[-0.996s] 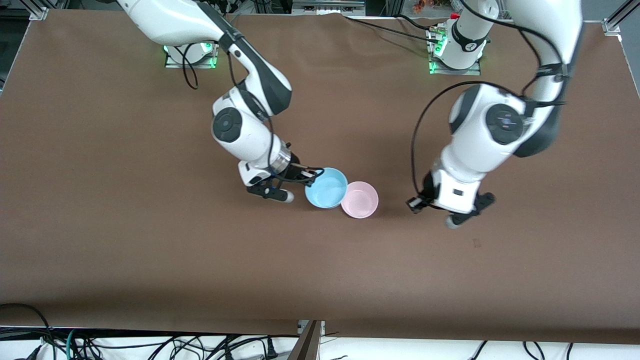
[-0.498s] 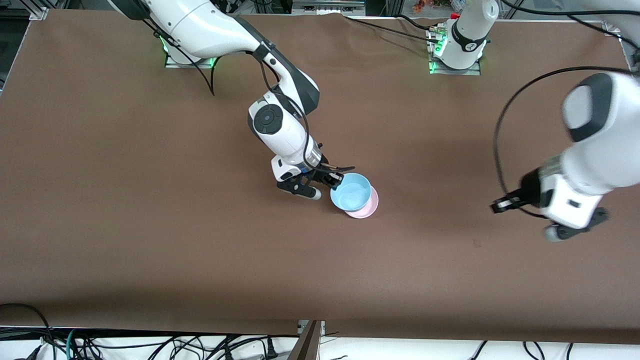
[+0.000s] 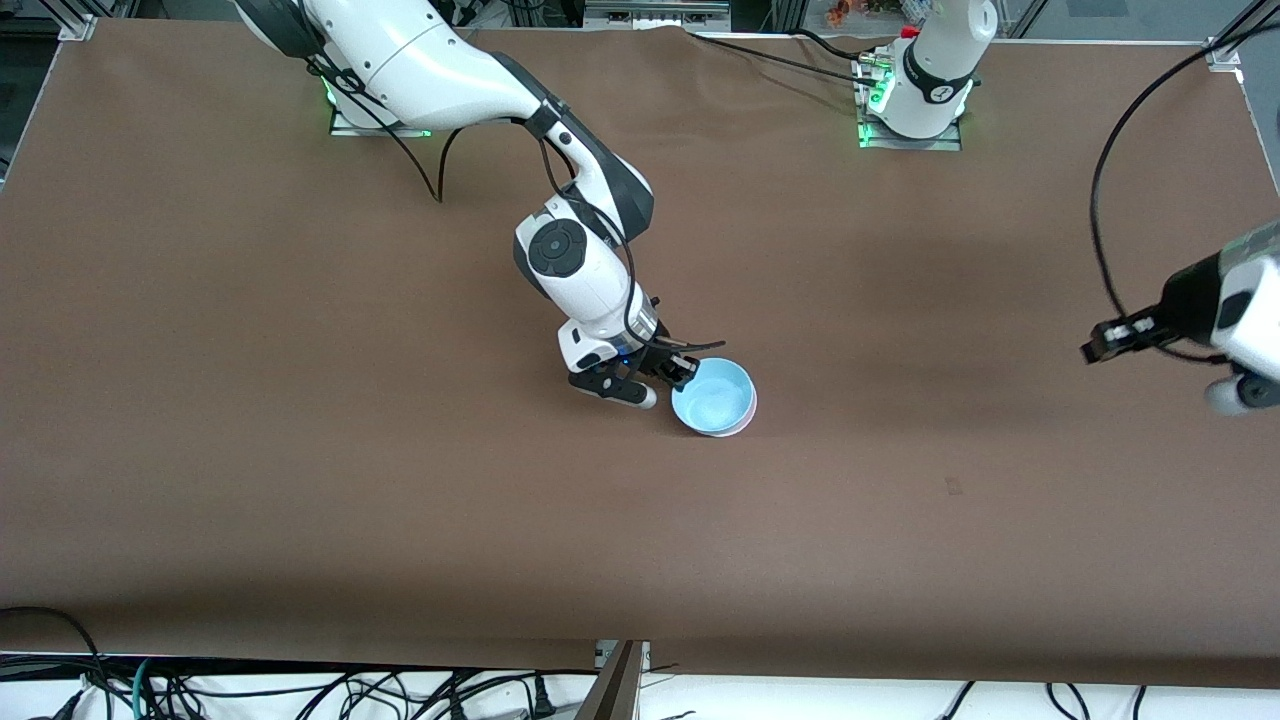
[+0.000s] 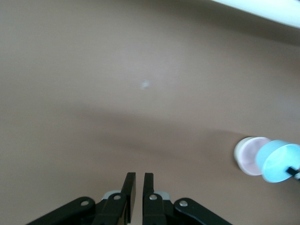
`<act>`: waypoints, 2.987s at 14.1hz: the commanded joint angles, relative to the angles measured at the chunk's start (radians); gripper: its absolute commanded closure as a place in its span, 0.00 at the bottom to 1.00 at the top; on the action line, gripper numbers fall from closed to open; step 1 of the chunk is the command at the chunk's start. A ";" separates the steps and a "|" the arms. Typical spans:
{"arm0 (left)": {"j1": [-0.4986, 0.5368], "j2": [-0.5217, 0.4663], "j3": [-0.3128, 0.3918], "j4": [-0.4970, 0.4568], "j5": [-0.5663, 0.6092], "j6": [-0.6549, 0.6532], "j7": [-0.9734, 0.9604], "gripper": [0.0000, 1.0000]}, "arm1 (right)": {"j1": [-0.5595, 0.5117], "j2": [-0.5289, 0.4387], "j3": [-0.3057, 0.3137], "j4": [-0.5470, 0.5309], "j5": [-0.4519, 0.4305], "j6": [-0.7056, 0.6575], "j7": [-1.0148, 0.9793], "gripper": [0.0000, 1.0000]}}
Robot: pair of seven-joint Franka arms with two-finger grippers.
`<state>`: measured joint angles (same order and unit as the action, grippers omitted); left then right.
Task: Stack pink and blue bowls on white bowl
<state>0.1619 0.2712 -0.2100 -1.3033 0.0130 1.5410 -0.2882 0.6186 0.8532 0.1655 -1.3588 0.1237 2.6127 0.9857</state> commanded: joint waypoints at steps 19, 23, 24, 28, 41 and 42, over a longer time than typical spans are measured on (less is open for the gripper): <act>0.034 -0.173 -0.008 -0.294 0.047 0.225 0.279 0.14 | -0.008 -0.071 -0.107 0.122 -0.050 -0.377 -0.166 0.00; 0.028 -0.158 -0.011 -0.278 0.042 0.223 0.279 0.00 | -0.134 -0.186 -0.115 0.138 -0.064 -0.618 -0.483 0.00; 0.028 -0.155 -0.011 -0.272 0.036 0.223 0.276 0.00 | -0.145 -0.227 -0.136 0.136 -0.105 -0.691 -0.555 0.00; 0.025 -0.141 -0.011 -0.241 0.035 0.222 0.265 0.00 | -0.250 -0.376 -0.199 0.133 -0.150 -0.992 -0.869 0.00; 0.018 -0.116 -0.012 -0.198 0.007 0.219 0.265 0.00 | -0.530 -0.807 -0.195 -0.063 -0.162 -1.231 -0.949 0.00; 0.019 -0.116 -0.011 -0.198 -0.004 0.217 0.265 0.00 | -0.531 -0.812 -0.195 -0.069 -0.159 -1.234 -0.984 0.00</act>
<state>0.1805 0.1311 -0.2190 -1.5421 0.0303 1.7678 -0.0304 0.0983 0.0751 -0.0471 -1.3629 -0.0266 1.3646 0.0535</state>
